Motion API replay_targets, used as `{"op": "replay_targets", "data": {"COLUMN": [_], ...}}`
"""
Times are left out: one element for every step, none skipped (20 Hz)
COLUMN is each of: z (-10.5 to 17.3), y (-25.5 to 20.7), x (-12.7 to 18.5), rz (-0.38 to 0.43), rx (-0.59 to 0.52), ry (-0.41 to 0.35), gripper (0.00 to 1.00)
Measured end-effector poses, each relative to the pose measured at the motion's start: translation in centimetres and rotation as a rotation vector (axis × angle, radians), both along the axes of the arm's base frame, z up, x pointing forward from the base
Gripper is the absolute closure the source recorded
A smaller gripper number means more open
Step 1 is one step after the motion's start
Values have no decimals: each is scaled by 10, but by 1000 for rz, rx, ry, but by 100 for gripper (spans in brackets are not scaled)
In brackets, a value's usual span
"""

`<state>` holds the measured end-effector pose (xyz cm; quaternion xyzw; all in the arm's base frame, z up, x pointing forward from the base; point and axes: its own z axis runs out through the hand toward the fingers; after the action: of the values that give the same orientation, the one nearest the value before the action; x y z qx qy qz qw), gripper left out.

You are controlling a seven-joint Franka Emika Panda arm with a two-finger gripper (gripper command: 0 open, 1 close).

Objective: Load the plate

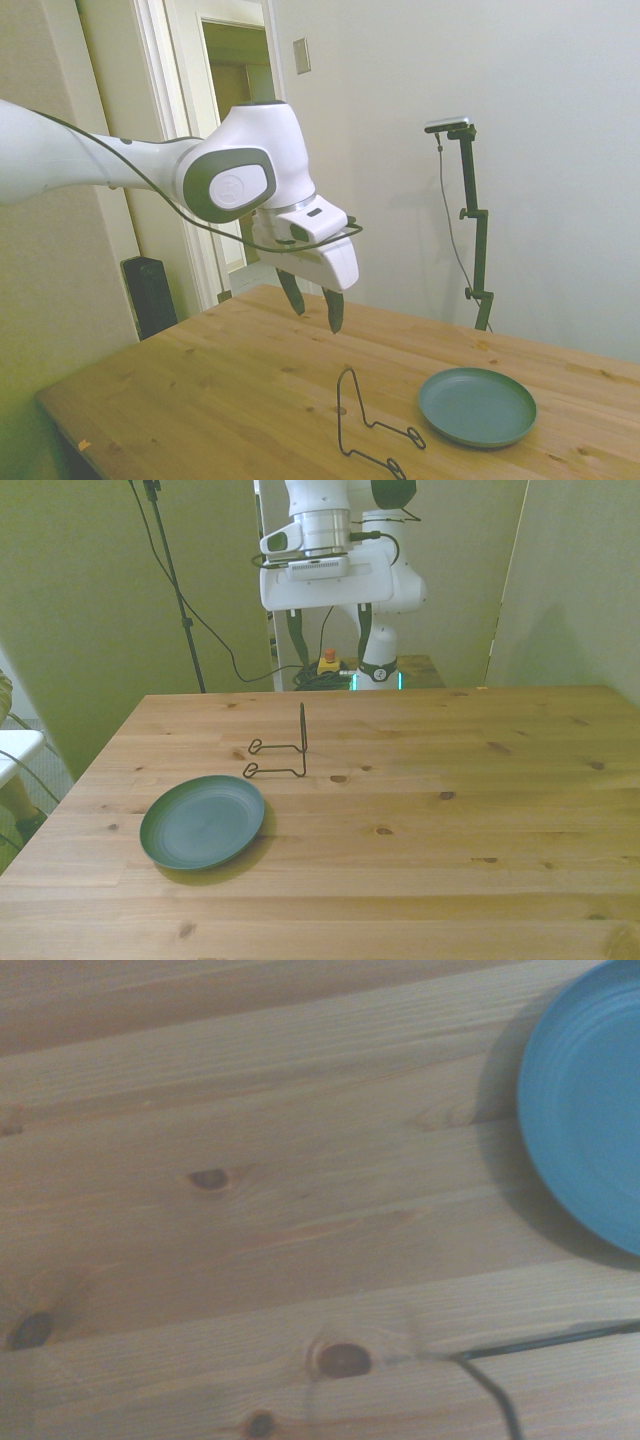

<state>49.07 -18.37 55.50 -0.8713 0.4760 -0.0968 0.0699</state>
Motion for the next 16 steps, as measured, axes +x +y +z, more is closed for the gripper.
{"op": "replay_targets", "data": {"z": [2, 4, 4, 4, 2, -1, -5, -9, -11, -3, -3, -3, -1, 1, 4, 8], "y": [-8, -17, -25, -33, -39, -44, -46, -48, -48, -46, -46, -46, -47, -50, -56, -63], "x": [1, 2, 3, 4, 6, 10, 14, 17, 19, 16, 16, 16, 16, 16, 17, 19], "rz": [-9, -19, -29, -35, -41, -45, -47, -47, -45, -38, -38, -39, -40, -45, -52, -62], "rx": [-2, -5, -9, -12, -14, -14, -13, -12, -13, -16, -16, -16, -16, -16, -16, -17], "ry": [-1, -3, -3, -3, 0, 5, 12, 18, 22, 7, 7, 8, 8, 9, 11, 14], "gripper": [0, 0, 0, 0, 0, 0, 0, 0, 0, 0, 0, 0, 0, 0, 0, 0]}}
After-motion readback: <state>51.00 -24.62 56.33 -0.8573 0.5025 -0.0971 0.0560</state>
